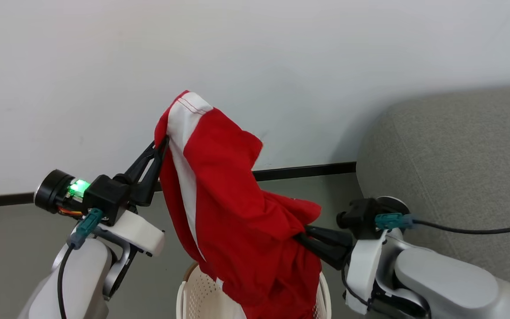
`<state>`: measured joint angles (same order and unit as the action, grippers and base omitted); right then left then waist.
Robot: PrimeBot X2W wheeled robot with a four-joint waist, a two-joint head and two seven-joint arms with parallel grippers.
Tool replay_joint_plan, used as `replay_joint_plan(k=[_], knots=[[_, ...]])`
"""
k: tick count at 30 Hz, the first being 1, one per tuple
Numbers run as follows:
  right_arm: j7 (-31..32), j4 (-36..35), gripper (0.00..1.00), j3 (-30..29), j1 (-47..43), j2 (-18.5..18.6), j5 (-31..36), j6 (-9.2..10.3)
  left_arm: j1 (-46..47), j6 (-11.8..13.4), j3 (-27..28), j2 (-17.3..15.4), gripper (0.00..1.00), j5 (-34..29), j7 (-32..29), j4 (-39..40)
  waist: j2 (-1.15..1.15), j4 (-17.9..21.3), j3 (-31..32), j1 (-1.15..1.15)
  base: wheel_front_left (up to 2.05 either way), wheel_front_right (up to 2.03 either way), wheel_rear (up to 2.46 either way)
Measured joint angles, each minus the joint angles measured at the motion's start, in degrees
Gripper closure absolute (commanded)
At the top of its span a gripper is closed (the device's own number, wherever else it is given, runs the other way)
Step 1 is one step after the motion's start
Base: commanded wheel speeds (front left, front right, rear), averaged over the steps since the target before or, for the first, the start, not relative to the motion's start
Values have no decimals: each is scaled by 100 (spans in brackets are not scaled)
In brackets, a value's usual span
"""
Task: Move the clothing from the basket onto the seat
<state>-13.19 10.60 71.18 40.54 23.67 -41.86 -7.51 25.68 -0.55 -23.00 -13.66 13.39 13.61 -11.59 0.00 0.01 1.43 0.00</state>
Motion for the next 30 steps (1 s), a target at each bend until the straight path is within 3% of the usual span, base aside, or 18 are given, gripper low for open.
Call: replay_joint_plan(k=[4,5,7,8,9,19,30], knots=[[-62,8,100,-583,-108,144,-144,0,-117,-19,35,67,99,259,2,-156,0,126,-4,0,0,0,0],[-77,25,100,-749,-133,181,-177,0,-149,-54,26,96,82,297,3,-171,0,158,-4,0,0,0,0],[-101,62,100,-1002,-159,255,-200,0,-206,-121,10,154,31,431,9,-191,0,221,-6,0,0,0,0],[-101,70,100,-1133,-172,283,-208,0,-230,-169,-2,181,21,498,9,-194,0,252,-6,0,0,0,0],[-101,70,100,-1133,-172,283,-208,0,-230,-169,-2,181,0,498,9,-194,0,252,-6,0,0,0,0],[-102,69,100,-2365,-381,547,-142,1,-318,-537,-307,433,0,878,52,13,0,526,16,0,0,0,0],[-102,62,100,-3442,-1118,812,11,1,-477,-624,-970,560,0,980,59,319,0,771,64,0,0,0,0]])
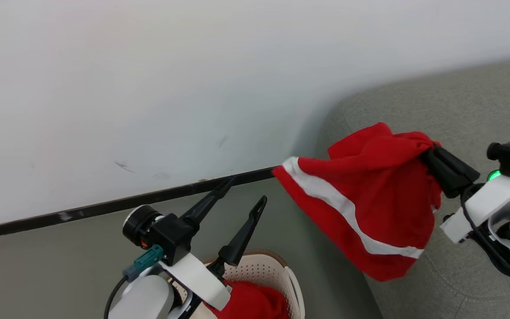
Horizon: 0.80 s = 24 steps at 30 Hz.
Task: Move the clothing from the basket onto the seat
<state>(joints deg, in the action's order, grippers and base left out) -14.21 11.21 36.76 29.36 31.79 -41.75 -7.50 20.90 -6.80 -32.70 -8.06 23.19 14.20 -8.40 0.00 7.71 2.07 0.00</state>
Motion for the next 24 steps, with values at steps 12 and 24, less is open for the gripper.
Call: replay_joint_plan(k=[12,24], knots=[[-1,-100,100,-1313,-847,229,313,0,-142,-42,-432,37,0,202,1,205,0,399,37,0,0,0,0],[-1,-402,100,-2149,-1747,157,546,0,-261,-43,-771,41,0,275,8,396,0,904,23,0,0,0,0]])
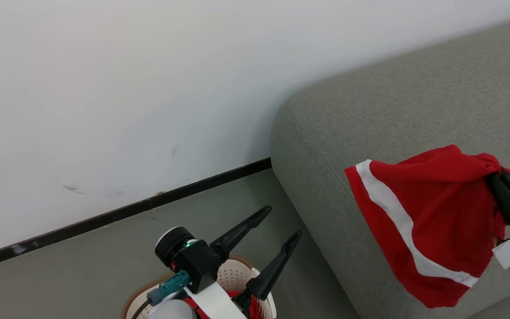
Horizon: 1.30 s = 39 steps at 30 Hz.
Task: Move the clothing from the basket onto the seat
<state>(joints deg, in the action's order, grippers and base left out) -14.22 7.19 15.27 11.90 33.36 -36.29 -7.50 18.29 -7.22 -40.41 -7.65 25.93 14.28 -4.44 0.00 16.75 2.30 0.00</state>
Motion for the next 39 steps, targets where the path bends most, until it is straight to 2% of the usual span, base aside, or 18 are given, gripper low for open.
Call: replay_joint_plan(k=[5,14,21,26,30,34,39], knots=[[0,-112,100,-189,-194,-107,53,0,-2,0,-7,-8,0,10,1,56,0,183,-26,0,0,0,0],[144,200,100,-385,-116,-293,-76,0,-8,0,2,-62,0,-105,1,218,0,332,-248,0,0,0,0],[547,452,100,-503,940,-274,-100,0,-8,78,165,-186,0,-194,2,330,0,273,-526,0,0,0,0],[904,916,100,-857,2296,-278,-258,0,71,319,485,-370,0,-396,18,600,0,111,-891,0,0,0,0],[1026,1307,100,-1117,2780,-278,-303,0,256,338,539,-417,0,-452,8,795,0,16,-1095,0,0,0,0],[1190,1726,100,-1243,3165,-91,-94,0,364,338,519,-456,0,-509,-31,955,0,-86,-1307,0,0,0,0],[1271,2232,100,-1368,3437,-60,102,0,448,307,278,-401,0,-543,-115,1120,0,-223,-1577,0,0,0,0]])
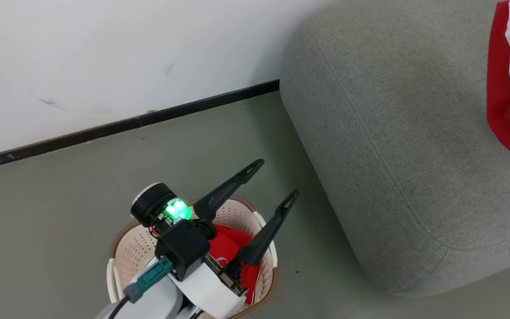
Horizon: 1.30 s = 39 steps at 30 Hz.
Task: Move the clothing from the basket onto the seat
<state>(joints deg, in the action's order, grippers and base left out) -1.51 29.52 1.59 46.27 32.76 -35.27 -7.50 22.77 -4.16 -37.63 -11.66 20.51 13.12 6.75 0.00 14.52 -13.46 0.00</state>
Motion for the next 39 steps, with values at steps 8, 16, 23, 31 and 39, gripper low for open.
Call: replay_joint_plan(k=[8,16,23,31,39], knots=[[-32,580,100,-283,275,100,324,0,221,-111,-433,177,0,-130,-154,176,0,-183,-372,0,0,0,0],[-279,950,100,-393,658,315,856,0,575,-179,-728,279,0,-202,-248,180,0,-348,-789,0,0,0,0],[-525,1484,100,-573,435,25,1126,-1,768,-207,-768,269,0,-268,-301,78,0,-433,-1150,0,0,0,0],[-925,1871,100,-761,113,-497,1021,0,1018,-214,-783,164,0,-337,-348,-124,0,-469,-1528,0,0,0,0],[-1060,1864,0,-561,66,-798,962,0,1185,-242,-709,45,0,-350,-339,-331,0,-388,-1796,0,0,0,0]])
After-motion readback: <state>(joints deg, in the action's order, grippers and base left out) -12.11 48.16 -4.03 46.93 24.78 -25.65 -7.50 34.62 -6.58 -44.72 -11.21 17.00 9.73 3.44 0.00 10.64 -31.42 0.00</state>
